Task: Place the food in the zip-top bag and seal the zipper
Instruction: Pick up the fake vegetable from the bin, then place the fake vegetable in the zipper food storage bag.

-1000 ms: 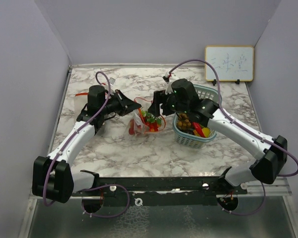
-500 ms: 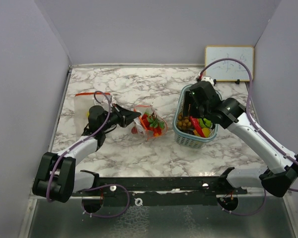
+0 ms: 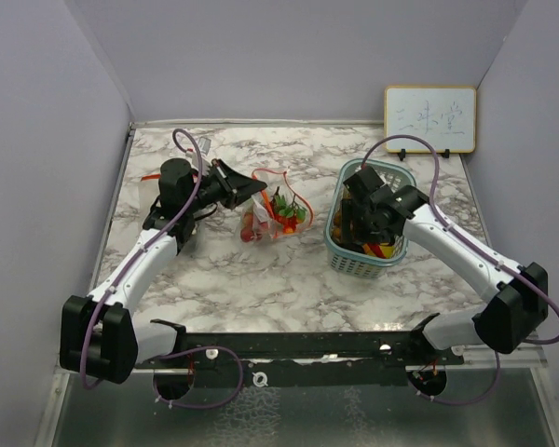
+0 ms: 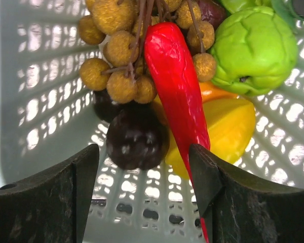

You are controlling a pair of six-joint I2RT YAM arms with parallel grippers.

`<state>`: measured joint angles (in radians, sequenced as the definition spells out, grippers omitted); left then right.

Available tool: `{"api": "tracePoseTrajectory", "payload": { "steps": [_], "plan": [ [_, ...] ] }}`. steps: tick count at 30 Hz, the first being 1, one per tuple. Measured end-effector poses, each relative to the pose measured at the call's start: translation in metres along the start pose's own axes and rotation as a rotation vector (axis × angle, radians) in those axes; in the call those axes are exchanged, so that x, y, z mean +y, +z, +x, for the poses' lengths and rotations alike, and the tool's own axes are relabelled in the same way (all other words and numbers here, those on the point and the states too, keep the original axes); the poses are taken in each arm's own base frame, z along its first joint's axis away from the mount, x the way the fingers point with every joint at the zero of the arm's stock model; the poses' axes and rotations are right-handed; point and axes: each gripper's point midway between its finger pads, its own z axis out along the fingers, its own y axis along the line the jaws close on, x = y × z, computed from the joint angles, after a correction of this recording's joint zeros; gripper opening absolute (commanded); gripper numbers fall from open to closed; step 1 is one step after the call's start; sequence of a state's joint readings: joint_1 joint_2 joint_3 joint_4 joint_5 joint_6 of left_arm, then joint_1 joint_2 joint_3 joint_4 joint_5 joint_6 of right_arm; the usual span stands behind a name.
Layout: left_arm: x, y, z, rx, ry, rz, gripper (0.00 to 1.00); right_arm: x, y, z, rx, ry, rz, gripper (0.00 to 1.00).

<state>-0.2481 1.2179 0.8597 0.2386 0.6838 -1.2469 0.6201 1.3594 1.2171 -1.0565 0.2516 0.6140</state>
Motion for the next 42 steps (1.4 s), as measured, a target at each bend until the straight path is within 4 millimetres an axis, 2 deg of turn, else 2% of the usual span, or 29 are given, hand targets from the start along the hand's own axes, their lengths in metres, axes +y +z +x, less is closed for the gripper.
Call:
{"api": "tracePoseTrajectory", "payload": {
  "steps": [3, 6, 9, 12, 16, 19, 24, 27, 30, 34, 39, 42],
  "plan": [
    [0.022, -0.001, 0.010, 0.015, -0.044, -0.041, 0.00, -0.003, 0.018, 0.006, 0.043, -0.010, 0.006, 0.67],
    [0.045, -0.003, 0.020, 0.035, -0.101, -0.097, 0.00, -0.003, 0.027, 0.002, 0.047, -0.011, -0.013, 0.38],
    [0.050, -0.004, 0.023, 0.041, -0.115, -0.111, 0.00, -0.002, 0.040, 0.014, 0.099, -0.021, -0.024, 0.14],
    [0.050, -0.004, 0.023, 0.041, -0.115, -0.111, 0.00, -0.003, 0.045, 0.023, 0.131, -0.030, -0.022, 0.05],
    [0.050, -0.004, 0.022, 0.042, -0.117, -0.113, 0.00, -0.004, 0.035, 0.016, 0.125, -0.043, -0.018, 0.03],
    [0.051, -0.003, 0.023, 0.042, -0.119, -0.114, 0.00, 0.002, 0.014, -0.012, 0.058, -0.046, -0.035, 0.02],
    [0.051, -0.003, 0.022, 0.042, -0.123, -0.114, 0.00, 0.022, -0.045, -0.079, -0.160, -0.055, -0.144, 0.02],
    [0.051, -0.003, 0.022, 0.041, -0.124, -0.112, 0.00, 0.042, -0.081, -0.100, -0.262, -0.098, -0.293, 0.03],
    [0.051, -0.002, 0.022, 0.041, -0.128, -0.112, 0.00, 0.072, -0.106, -0.100, -0.311, -0.148, -0.508, 0.03],
    [0.051, -0.002, 0.021, 0.040, -0.130, -0.110, 0.00, 0.116, -0.121, -0.084, -0.296, -0.208, -0.797, 0.03],
    [0.051, -0.002, 0.021, 0.040, -0.133, -0.110, 0.00, 0.158, -0.100, -0.049, -0.151, -0.249, -0.977, 0.03],
    [0.051, -0.002, 0.021, 0.039, -0.132, -0.110, 0.00, 0.172, -0.092, -0.039, -0.094, -0.262, -1.027, 0.03]
  ]
}}
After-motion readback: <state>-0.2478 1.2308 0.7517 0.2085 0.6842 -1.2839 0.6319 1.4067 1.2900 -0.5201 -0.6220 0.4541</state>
